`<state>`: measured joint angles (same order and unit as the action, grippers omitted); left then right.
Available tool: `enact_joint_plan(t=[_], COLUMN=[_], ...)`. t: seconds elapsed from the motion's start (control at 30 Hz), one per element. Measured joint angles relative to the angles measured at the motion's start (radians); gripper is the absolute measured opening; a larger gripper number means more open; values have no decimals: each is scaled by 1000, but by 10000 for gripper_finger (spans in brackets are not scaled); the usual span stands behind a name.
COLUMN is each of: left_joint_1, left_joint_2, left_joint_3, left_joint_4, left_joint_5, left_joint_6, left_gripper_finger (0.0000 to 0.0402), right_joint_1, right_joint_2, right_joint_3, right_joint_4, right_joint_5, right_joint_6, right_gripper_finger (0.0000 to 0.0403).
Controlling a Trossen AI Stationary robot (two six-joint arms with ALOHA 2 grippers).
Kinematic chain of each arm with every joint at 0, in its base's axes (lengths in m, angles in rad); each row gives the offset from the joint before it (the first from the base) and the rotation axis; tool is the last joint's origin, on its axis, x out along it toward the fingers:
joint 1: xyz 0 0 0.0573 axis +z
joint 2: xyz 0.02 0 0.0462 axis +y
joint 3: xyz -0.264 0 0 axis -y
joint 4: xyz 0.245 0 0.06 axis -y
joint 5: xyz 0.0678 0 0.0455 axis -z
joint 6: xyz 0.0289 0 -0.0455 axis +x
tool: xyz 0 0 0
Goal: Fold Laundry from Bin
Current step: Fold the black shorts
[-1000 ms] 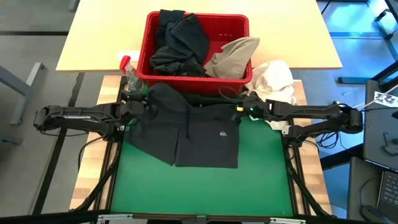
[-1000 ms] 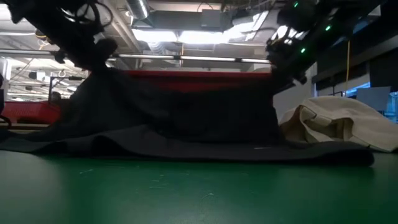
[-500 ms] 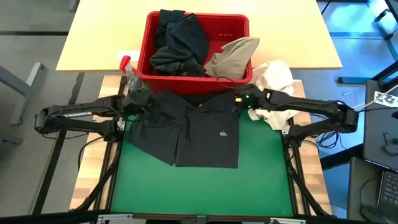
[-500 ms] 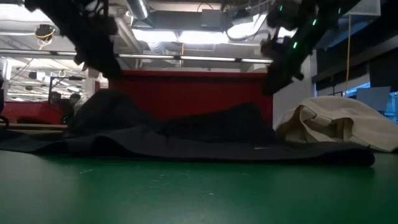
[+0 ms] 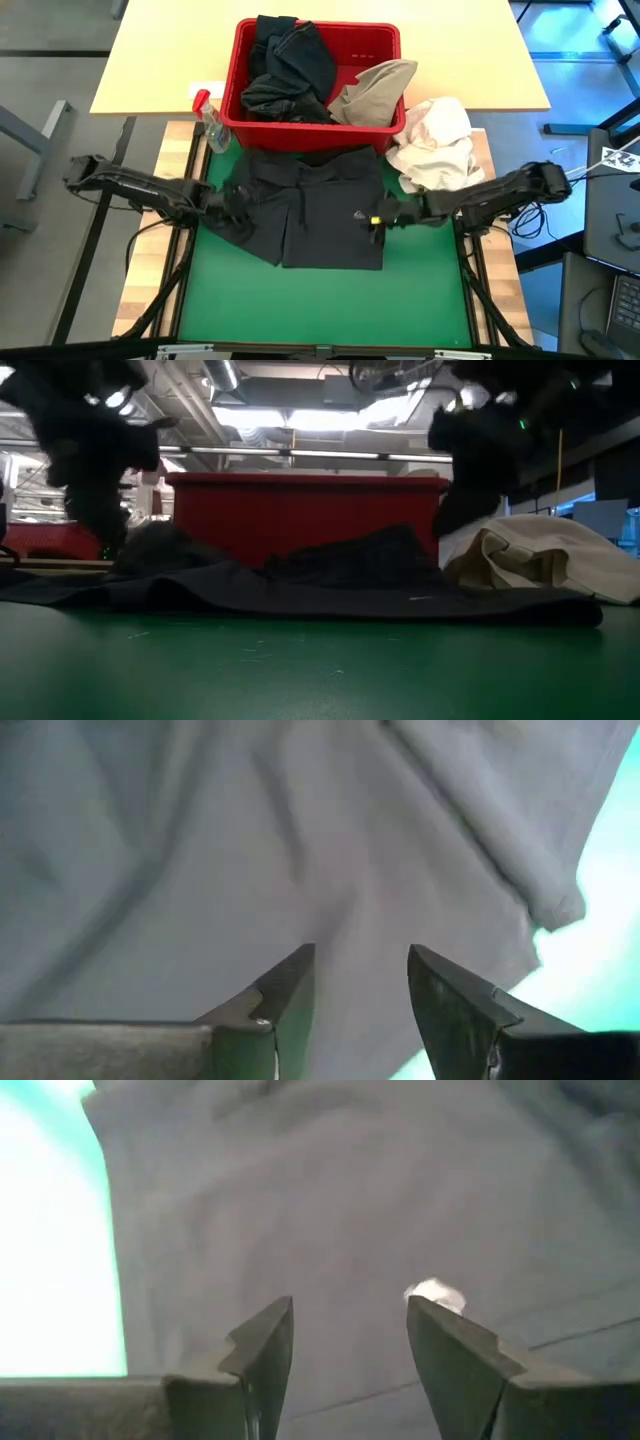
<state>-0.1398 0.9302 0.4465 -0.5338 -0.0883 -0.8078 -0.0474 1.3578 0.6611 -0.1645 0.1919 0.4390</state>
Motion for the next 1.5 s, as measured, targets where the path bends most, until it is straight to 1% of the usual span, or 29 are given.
enact_joint_plan(t=[0.13, 0.2, 0.27, 0.37, 0.47, 0.53, 0.63, 0.7, 0.8, 0.9, 0.97, 1.0, 1.07, 1.1, 1.2, 1.27, 1.3, 1.33, 1.4, 1.5], left_joint_1=[-79, -103, -124, -173, -226, -260, -327, -381, -455, -494, -488, -480, -453, -432, -354, -292, -259, -229, -176, -96], left_joint_2=[64, 96, 122, 156, 177, 183, 196, 217, 259, 281, 269, 256, 220, 198, 126, 78, 58, 40, 8, -21], left_joint_3=[-82, -110, -123, -122, -127, -128, -128, -129, -129, -128, -117, -110, -88, -77, -36, -2, 16, 34, 50, 57], left_joint_4=[94, 117, 146, 193, 302, 356, 401, 439, 561, 694, 726, 724, 721, 719, 634, 537, 484, 430, 326, 258], left_joint_5=[-16, -15, -5, 17, 58, 62, 64, 86, 144, 269, 347, 370, 389, 391, 361, 315, 271, 212, 59, -176], left_joint_6=[-91, -133, -168, -186, -184, -194, -309, -383, -458, -481, -496, -500, -492, -473, -354, -211, -127, -51, 80, 222], left_gripper_finger=[143, 140, 138, 134, 131, 129, 128, 128, 128, 128, 128, 128, 128, 128, 128, 128, 128, 128, 128, 128], right_joint_1=[57, 70, 87, 130, 203, 253, 328, 377, 436, 473, 481, 478, 463, 455, 419, 381, 355, 324, 256, 162], right_joint_2=[113, 169, 212, 231, 229, 226, 226, 226, 226, 218, 199, 189, 162, 138, 70, 37, 21, 6, -8, 5], right_joint_3=[-14, -14, -15, -9, -9, -10, -10, -9, 4, 40, 84, 110, 177, 221, 304, 316, 317, 316, 303, 244], right_joint_4=[24, 16, 11, -17, -52, -63, -71, -88, -126, -242, -366, -429, -521, -533, -583, -554, -525, -500, -436, -336], right_joint_5=[66, 77, 60, 23, -1, -18, -58, -87, -128, -152, -150, -144, -101, -67, 83, 179, 218, 244, 252, 191], right_joint_6=[10, 7, 3, -2, -3, -15, -25, -27, -33, -75, -79, -88, -127, -145, -211, -268, -295, -322, -345, -344], right_gripper_finger=[197, 197, 197, 197, 197, 197, 197, 197, 197, 197, 197, 197, 197, 197, 197, 197, 197, 197, 197, 197])
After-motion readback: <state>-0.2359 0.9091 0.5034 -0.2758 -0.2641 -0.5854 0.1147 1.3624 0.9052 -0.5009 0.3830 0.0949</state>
